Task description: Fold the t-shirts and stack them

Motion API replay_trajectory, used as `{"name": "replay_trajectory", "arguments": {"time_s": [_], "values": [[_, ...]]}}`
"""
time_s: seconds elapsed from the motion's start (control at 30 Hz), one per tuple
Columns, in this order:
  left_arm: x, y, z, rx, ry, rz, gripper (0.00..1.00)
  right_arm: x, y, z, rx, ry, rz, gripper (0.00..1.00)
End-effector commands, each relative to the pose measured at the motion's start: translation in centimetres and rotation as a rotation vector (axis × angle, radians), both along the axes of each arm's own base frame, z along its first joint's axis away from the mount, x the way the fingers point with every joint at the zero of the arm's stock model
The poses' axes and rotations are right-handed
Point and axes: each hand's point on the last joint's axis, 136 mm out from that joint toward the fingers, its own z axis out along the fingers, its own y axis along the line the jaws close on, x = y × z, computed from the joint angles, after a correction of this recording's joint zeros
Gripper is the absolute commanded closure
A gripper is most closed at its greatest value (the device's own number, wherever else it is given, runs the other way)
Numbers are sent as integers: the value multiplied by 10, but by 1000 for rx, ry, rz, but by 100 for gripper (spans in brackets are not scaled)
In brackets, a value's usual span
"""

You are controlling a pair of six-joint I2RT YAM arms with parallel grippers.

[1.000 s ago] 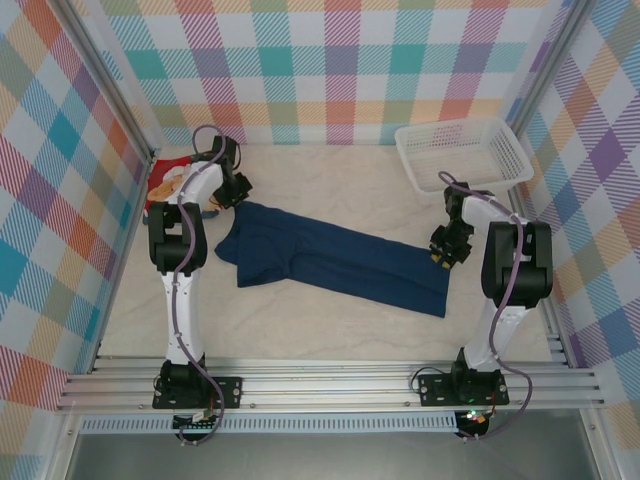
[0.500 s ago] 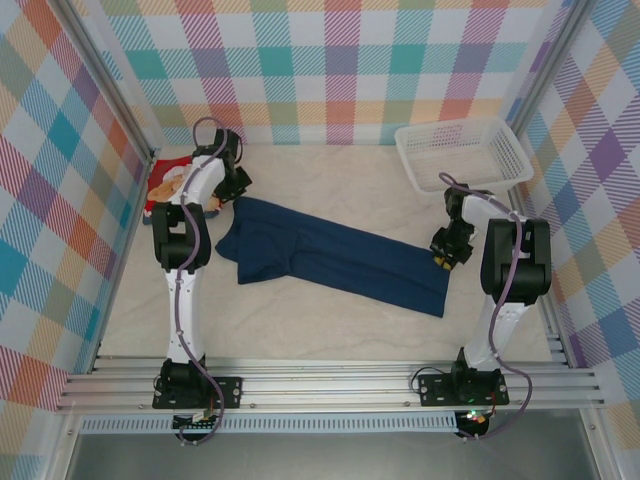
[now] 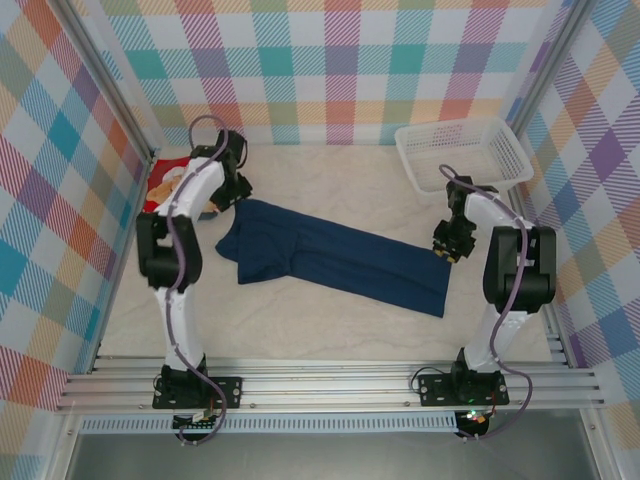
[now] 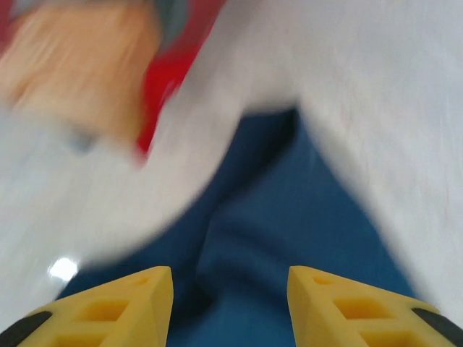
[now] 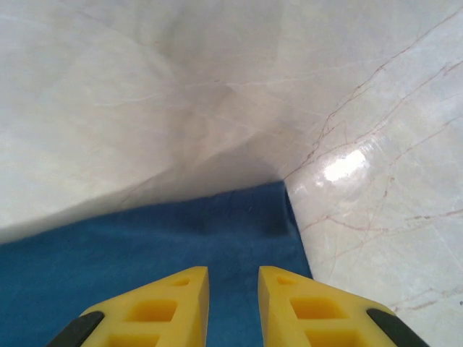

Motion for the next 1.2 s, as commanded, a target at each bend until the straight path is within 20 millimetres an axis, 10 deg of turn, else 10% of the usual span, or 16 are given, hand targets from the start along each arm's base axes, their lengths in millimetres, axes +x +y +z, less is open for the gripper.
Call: {"name": "replay_trajectory", "arguments": {"time_s": [0.0, 0.17, 0.43, 0.63, 0.9, 1.17], "values": [[-82, -16, 11, -149, 47, 154, 55, -2, 14, 15, 34, -41, 43, 75], [-138, -73, -17, -431, 54, 236, 54, -12, 29, 8, 75, -33, 69, 75], [-118, -130, -34, -393, 3, 91, 66, -16, 32, 2, 78, -19, 87, 75], [-155, -107, -48, -215, 148, 104, 63, -16, 32, 2, 77, -30, 79, 75], [-144, -118, -64, -281, 122, 177, 57, -20, 34, -3, 91, -24, 79, 75], [-144, -121, -82, -267, 121, 168, 99, -21, 32, -2, 81, -25, 85, 75]]}}
